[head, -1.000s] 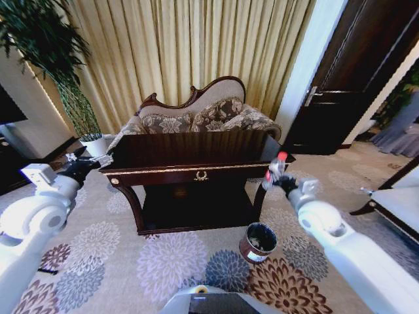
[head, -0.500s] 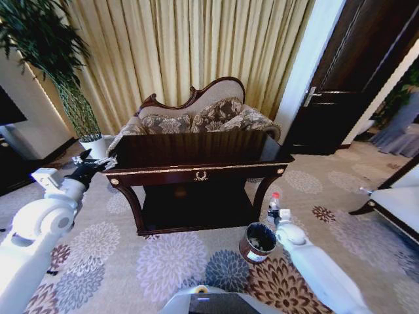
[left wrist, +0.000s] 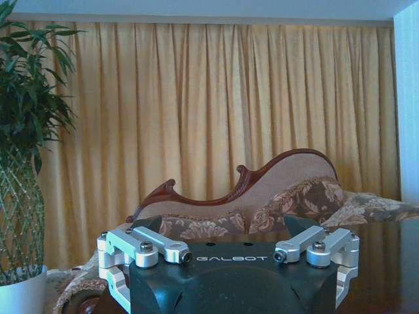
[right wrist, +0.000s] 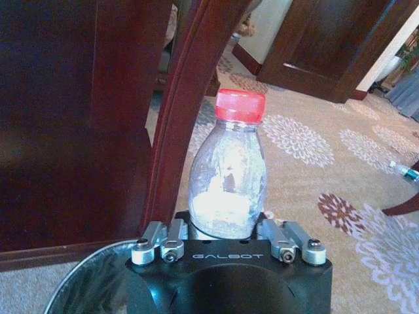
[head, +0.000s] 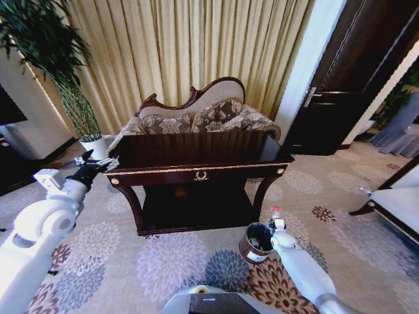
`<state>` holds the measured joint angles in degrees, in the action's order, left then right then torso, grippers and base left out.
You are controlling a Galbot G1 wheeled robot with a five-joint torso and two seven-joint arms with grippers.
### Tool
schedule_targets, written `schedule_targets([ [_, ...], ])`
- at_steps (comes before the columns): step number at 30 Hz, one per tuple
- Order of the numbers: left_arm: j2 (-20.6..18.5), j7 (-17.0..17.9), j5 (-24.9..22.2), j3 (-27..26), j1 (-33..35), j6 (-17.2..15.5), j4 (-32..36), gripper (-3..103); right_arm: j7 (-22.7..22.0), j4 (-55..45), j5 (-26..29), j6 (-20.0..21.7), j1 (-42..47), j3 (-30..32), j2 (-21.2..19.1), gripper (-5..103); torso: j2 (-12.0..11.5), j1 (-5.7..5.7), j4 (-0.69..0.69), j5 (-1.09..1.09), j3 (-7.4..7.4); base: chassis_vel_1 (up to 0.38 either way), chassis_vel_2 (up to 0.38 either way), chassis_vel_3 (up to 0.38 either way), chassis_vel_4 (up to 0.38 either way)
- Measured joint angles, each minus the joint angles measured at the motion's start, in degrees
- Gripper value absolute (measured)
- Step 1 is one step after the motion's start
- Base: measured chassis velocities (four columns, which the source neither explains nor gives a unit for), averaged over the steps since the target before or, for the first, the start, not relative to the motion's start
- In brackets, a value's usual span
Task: Move to the front of the table and place the trash on the table into the trash bin.
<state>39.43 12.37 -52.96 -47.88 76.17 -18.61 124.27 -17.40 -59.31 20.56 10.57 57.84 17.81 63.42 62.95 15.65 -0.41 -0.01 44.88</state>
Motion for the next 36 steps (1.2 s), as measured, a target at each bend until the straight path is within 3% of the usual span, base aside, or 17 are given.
schedule_targets([
  [6,-1.16,0.23,-0.98,0.46,-0.69,-0.72,0.0,100,-0.69,-4.43,1.9,1.08,1.53,-0.27,-0.52,69,0.0,0.0,0.01,0.01,0.0,0.0,0.0,0.0,0.0],
  [11,-0.96,0.23,-1.02,0.38,-0.54,-0.83,0.11,100,-0.97,-6.44,2.28,1.5,2.36,-0.2,-0.67,85,0.0,0.0,0.02,0.02,0.0,0.0,0.0,0.0,0.0],
  [15,-0.52,0.82,-1.21,0.25,-0.49,-0.92,0.62,100,-0.8,-14.75,5.77,1.53,5.34,1.07,-2.24,99,0.0,0.01,0.01,0.02,0.0,0.0,0.0,0.0,0.0],
  [19,-0.51,0.56,-0.96,-1.37,-0.08,-0.66,0.09,100,-0.4,-31.46,7.58,0.29,10.68,6.86,-6.09,100,0.0,0.0,0.04,0.0,0.0,0.0,0.0,0.0,0.0],
  [23,-0.45,-0.55,0.64,-2.67,0.47,-0.15,-1.58,100,0.18,-41.23,7.18,0.34,14.84,12.73,-8.69,100,0.0,0.0,-0.01,0.0,0.0,0.0,0.0,0.0,0.0],
  [26,0.18,-3.22,4.68,-4.0,1.22,1.2,-4.42,100,-0.03,-49.22,6.84,0.43,18.79,19.53,-9.97,100,0.0,0.0,0.0,0.01,-0.01,0.0,0.0,0.0,0.0],
  [33,3.28,-6.33,5.31,-7.53,3.89,1.49,-4.01,100,1.81,-58.74,9.86,1.38,26.15,30.65,-9.25,100,0.01,0.0,0.0,0.0,-0.01,0.0,0.0,0.0,0.0],
  [36,5.35,-7.91,3.85,-9.83,5.59,1.4,-2.85,100,2.62,-65.09,14.8,3.44,30.68,33.97,-8.79,100,0.01,-0.01,0.0,0.02,-0.01,0.0,0.0,0.0,0.0],
])
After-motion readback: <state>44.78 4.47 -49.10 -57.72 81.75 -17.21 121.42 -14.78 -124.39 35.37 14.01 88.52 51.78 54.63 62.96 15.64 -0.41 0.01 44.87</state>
